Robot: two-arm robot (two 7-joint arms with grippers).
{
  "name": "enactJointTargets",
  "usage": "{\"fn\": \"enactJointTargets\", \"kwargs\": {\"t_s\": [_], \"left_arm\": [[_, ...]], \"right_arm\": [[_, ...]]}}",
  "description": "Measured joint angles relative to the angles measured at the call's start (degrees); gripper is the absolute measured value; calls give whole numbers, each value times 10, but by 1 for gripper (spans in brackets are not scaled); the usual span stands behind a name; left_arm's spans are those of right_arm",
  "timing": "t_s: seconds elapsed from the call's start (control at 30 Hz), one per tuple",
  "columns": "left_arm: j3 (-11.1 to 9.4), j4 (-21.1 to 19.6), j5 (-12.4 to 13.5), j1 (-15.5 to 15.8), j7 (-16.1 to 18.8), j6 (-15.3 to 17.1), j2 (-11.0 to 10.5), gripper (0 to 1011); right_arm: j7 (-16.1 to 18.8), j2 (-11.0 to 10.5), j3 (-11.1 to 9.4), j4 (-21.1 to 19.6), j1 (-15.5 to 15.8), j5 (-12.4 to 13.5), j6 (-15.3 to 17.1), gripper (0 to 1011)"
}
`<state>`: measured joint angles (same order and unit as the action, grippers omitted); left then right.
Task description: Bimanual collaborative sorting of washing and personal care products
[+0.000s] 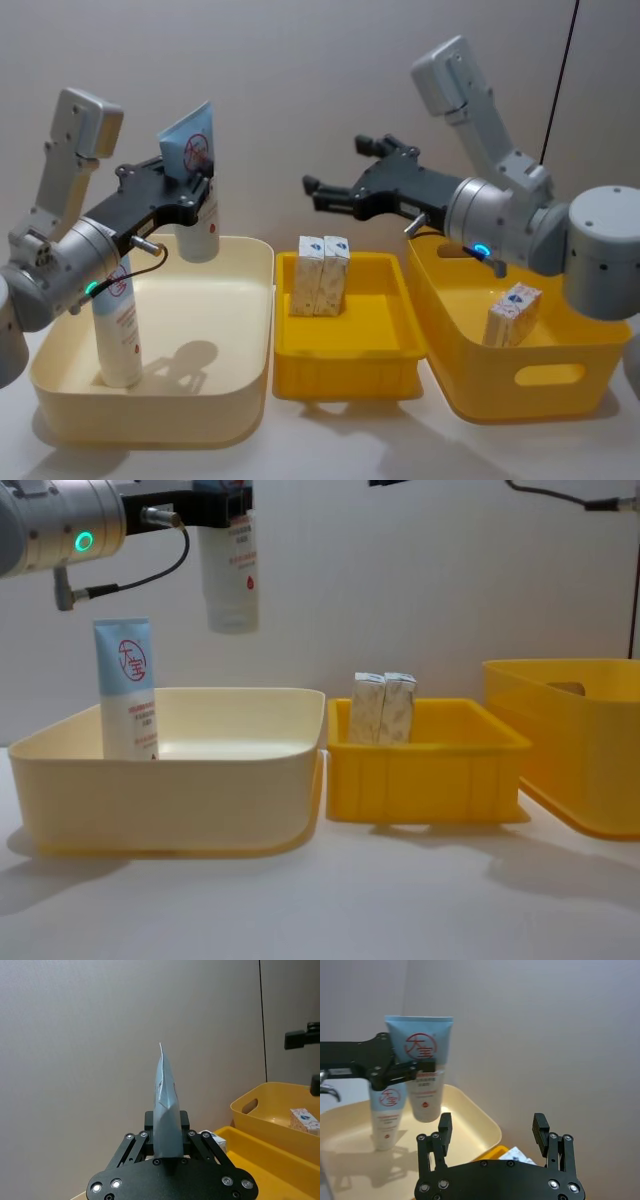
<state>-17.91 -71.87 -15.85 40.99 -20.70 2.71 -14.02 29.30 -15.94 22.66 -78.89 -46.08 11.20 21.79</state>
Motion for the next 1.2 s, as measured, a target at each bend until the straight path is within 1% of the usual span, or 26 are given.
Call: {"fn": "enactJointTargets", "kwargs": {"t_s": [0.07,0.2,0.23,0.3,0.4,0.5,0.57,0.67,0.73,0.77,0.8,0.83,0.93,1.0,1.1,1.2], "left_arm": [[0,0,0,0,0,0,-1,261],[1,0,1,1,0,0,-2,261],[1,0,1,1,-1,0,-2,261],[2,0,1,1,-1,0,-3,261],[2,-1,1,0,-2,0,-4,261],[2,-2,1,-1,-3,1,-6,261],[2,-4,0,-1,-4,1,-7,260],[3,-5,0,-2,-4,2,-9,261],[3,-8,-1,-3,-5,2,-11,261],[3,-9,-1,-4,-5,2,-11,261],[3,-10,-2,-4,-6,3,-12,261],[3,-11,-2,-5,-6,3,-12,261],[3,-17,-3,-7,-7,5,-16,261],[3,-23,-4,-10,-7,6,-18,261],[4,-32,-6,-15,-7,9,-23,261],[4,-38,-7,-18,-7,11,-26,261]], "right_arm": [[24,-3,11,4,-5,5,0,1001],[48,-7,23,9,-12,9,0,1001],[62,-8,30,12,-16,10,0,1001],[75,-10,39,17,-20,11,0,1001],[106,-13,58,28,-32,11,1,1001],[123,-15,71,37,-39,10,3,1001],[142,-17,89,50,-50,5,5,1001],[153,-17,103,60,-58,-1,6,1001],[159,-16,112,68,-63,-5,7,1001],[163,-16,120,74,-67,-10,9,1001],[163,-16,120,74,-67,-10,9,1001],[165,-12,133,86,-73,-19,12,1001],[164,-8,144,95,-78,-26,15,1001],[153,-2,155,106,-81,-36,18,1001],[140,4,160,113,-81,-43,19,1001],[120,12,163,120,-80,-50,18,1001]]}}
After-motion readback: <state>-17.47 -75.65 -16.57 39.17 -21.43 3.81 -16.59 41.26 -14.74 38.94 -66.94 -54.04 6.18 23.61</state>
